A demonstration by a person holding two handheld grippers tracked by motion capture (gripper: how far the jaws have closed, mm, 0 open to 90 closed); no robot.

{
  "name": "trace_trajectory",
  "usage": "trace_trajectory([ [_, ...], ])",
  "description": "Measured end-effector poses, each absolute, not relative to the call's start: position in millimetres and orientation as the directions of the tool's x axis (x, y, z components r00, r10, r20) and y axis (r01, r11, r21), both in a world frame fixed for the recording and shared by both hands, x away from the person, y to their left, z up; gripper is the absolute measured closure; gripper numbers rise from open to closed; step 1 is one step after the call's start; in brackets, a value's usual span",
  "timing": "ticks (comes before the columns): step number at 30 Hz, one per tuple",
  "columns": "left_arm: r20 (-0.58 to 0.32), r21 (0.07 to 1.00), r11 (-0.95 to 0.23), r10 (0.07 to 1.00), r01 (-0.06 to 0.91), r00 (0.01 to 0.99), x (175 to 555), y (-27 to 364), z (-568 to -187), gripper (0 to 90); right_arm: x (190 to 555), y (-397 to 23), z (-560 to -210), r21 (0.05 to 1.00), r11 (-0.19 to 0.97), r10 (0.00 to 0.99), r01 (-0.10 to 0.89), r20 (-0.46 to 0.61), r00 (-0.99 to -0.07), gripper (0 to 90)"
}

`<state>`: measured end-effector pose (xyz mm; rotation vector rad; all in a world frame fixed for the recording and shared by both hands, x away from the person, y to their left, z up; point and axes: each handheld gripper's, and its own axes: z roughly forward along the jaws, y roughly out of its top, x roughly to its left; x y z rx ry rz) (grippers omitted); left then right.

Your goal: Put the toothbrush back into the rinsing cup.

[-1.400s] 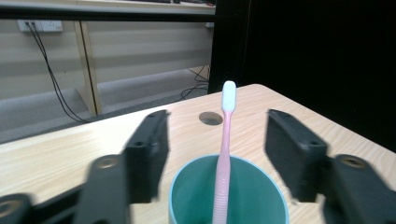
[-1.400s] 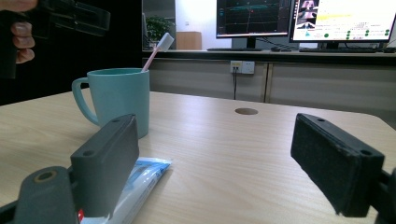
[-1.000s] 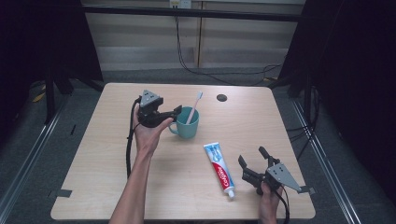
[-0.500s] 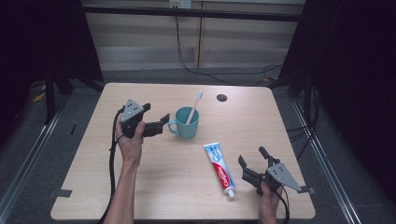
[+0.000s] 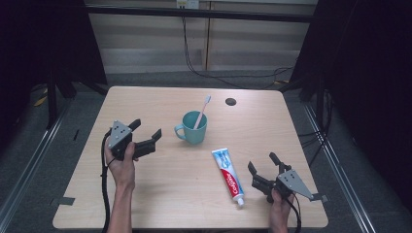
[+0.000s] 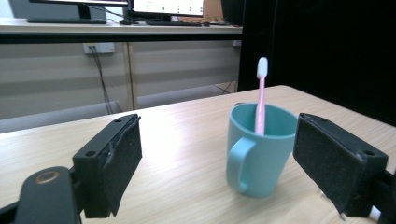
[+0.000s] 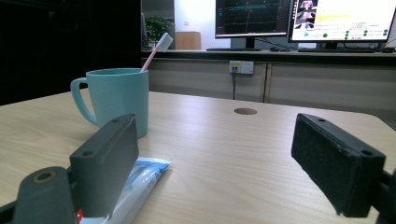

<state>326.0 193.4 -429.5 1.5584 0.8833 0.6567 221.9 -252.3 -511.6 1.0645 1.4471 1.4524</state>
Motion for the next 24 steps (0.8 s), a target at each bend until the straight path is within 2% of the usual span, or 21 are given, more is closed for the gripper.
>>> trace_trajectory([
  [11, -0.063, 0.979, -0.051, 0.842, 0.195, 0.536, 300, 204, -461, 15.5, 222, -252, -512, 1.000, -0.017, 0.949, 0.019, 0.022, -0.315, 14.1],
  [20, -0.096, 0.962, -0.045, 0.868, 0.271, 0.486, 286, 213, -485, 15.6, 222, -252, -512, 1.000, -0.018, 0.949, 0.019, 0.023, -0.314, 14.1],
  [24, -0.092, 0.971, -0.027, 0.874, 0.237, 0.478, 281, 214, -493, 15.5, 222, -252, -512, 1.000, -0.017, 0.949, 0.018, 0.022, -0.314, 14.1],
])
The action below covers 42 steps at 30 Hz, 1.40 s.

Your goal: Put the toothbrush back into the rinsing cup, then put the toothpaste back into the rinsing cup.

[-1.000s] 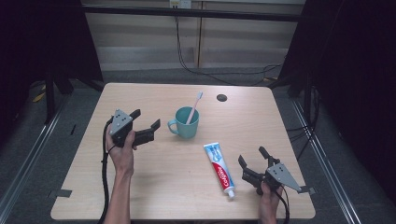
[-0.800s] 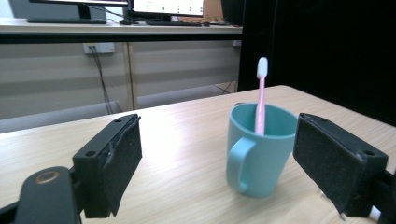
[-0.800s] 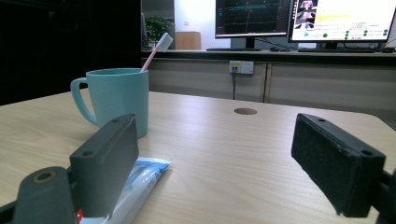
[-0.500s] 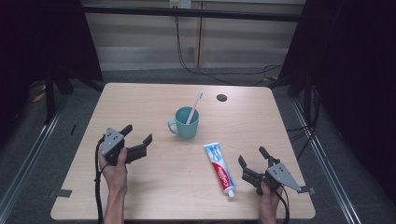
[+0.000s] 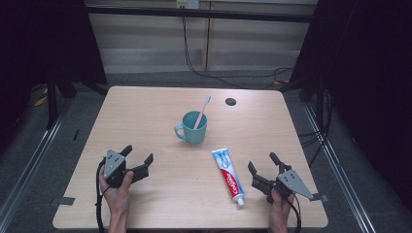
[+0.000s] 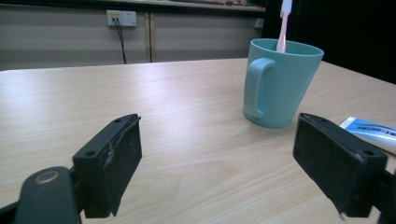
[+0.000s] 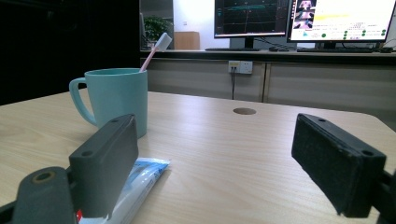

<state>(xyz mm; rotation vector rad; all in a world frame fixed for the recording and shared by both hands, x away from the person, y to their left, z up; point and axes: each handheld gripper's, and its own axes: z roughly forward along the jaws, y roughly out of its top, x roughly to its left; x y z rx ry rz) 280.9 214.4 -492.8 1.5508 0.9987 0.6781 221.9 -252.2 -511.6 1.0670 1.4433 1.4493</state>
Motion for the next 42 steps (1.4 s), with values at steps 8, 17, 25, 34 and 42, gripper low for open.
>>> trace_trajectory([
  [8, -0.094, 0.973, -0.014, 0.885, 0.229, 0.456, 271, 217, -505, 15.5, 223, -252, -511, 0.999, -0.017, 0.948, 0.028, 0.025, -0.318, 14.0],
  [17, -0.056, 0.982, -0.034, 0.884, 0.183, 0.464, 267, 218, -505, 18.6, 228, -252, -508, 0.992, -0.010, 0.944, 0.125, 0.051, -0.326, 13.9],
  [25, -0.001, 0.987, -0.073, 0.894, 0.146, 0.448, 263, 210, -506, 18.8, 238, -241, -498, 0.953, 0.059, 0.910, 0.296, 0.070, -0.409, 25.7],
  [34, -0.014, 0.988, -0.056, 0.892, 0.142, 0.451, 262, 212, -506, 18.7, 257, -224, -480, 0.854, 0.141, 0.853, 0.501, 0.152, -0.499, 34.9],
  [42, -0.029, 0.991, -0.032, 0.893, 0.129, 0.450, 261, 214, -507, 18.8, 266, -214, -475, 0.754, 0.183, 0.838, 0.630, 0.216, -0.502, 38.1],
])
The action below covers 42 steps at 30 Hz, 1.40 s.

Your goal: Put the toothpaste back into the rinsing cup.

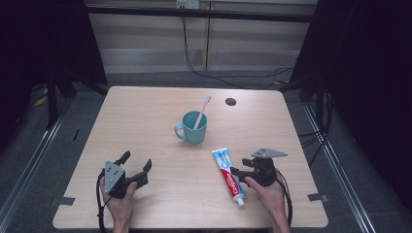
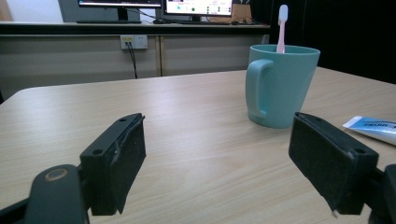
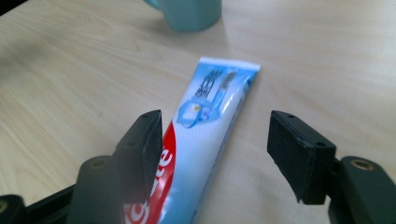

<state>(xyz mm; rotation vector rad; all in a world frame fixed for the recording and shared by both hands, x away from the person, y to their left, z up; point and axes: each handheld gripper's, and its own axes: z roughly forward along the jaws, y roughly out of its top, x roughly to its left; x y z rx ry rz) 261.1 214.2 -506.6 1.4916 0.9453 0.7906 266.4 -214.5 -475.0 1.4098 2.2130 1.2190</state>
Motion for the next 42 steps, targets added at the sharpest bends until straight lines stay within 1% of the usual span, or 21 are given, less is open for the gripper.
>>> trace_trajectory([
  [5, -0.038, 0.992, -0.021, 0.893, 0.125, 0.449, 261, 215, -507, 18.8, 271, -210, -476, 0.699, 0.201, 0.831, 0.686, 0.249, -0.497, 41.8],
  [9, -0.038, 0.992, -0.020, 0.894, 0.125, 0.447, 261, 216, -507, 18.8, 278, -209, -474, 0.640, 0.232, 0.828, 0.733, 0.265, -0.494, 42.4],
  [12, -0.030, 0.992, -0.028, 0.894, 0.124, 0.447, 261, 217, -507, 18.8, 283, -208, -472, 0.611, 0.243, 0.825, 0.754, 0.278, -0.491, 41.7],
  [16, -0.033, 0.992, -0.025, 0.893, 0.123, 0.450, 260, 216, -507, 18.8, 290, -205, -471, 0.566, 0.266, 0.819, 0.780, 0.294, -0.493, 38.3],
  [22, -0.032, 0.992, -0.025, 0.892, 0.120, 0.451, 260, 216, -507, 18.8, 298, -199, -467, 0.513, 0.304, 0.825, 0.803, 0.280, -0.491, 40.7],
  [32, -0.033, 0.992, -0.024, 0.891, 0.121, 0.453, 260, 216, -507, 18.8, 312, -185, -468, 0.419, 0.339, 0.828, 0.842, 0.292, -0.478, 43.8],
  [35, -0.033, 0.992, -0.024, 0.891, 0.120, 0.452, 260, 216, -507, 18.8, 315, -182, -467, 0.389, 0.359, 0.829, 0.848, 0.285, -0.482, 43.1],
  [42, -0.032, 0.993, -0.025, 0.891, 0.119, 0.453, 260, 216, -507, 18.8, 318, -177, -468, 0.355, 0.382, 0.836, 0.853, 0.260, -0.483, 40.2],
])
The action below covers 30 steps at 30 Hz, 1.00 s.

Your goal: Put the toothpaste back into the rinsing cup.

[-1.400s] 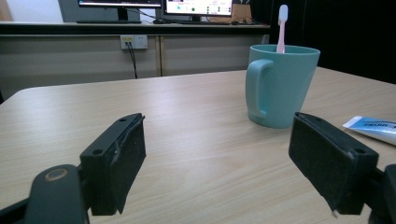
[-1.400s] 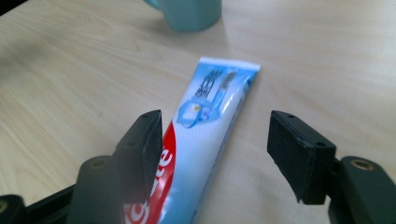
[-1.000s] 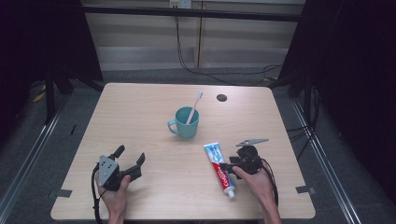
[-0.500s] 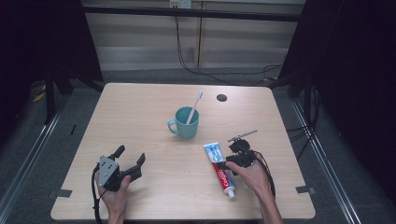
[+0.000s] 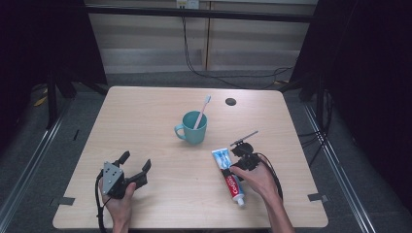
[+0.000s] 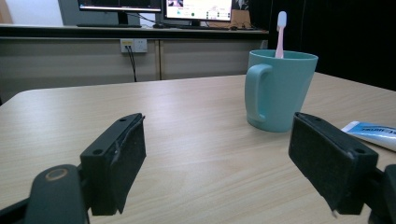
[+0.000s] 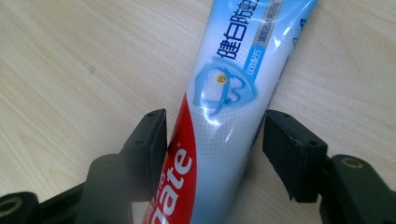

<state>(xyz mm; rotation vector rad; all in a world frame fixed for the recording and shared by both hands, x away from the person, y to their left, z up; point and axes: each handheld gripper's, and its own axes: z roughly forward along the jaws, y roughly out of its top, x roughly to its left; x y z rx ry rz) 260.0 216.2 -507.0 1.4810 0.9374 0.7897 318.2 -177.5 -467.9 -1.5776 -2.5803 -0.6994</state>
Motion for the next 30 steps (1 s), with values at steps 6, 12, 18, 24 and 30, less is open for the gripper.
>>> trace_trajectory([
  [6, -0.032, 0.992, -0.025, 0.890, 0.120, 0.454, 260, 216, -507, 18.8, 321, -175, -473, 0.319, 0.397, 0.835, 0.861, 0.265, -0.483, 38.1],
  [12, -0.028, 0.993, -0.028, 0.890, 0.117, 0.456, 260, 215, -507, 18.8, 323, -170, -472, 0.290, 0.410, 0.843, 0.865, 0.242, -0.481, 38.7],
  [18, -0.027, 0.993, -0.029, 0.890, 0.116, 0.455, 260, 216, -507, 18.8, 325, -168, -472, 0.274, 0.414, 0.847, 0.868, 0.233, -0.477, 38.5],
  [24, -0.026, 0.993, -0.029, 0.891, 0.114, 0.453, 260, 215, -507, 18.9, 324, -165, -470, 0.267, 0.426, 0.855, 0.864, 0.193, -0.481, 48.4],
  [30, -0.024, 0.993, -0.031, 0.891, 0.114, 0.454, 260, 215, -507, 18.8, 327, -169, -470, 0.255, 0.429, 0.853, 0.867, 0.202, -0.482, 59.3],
])
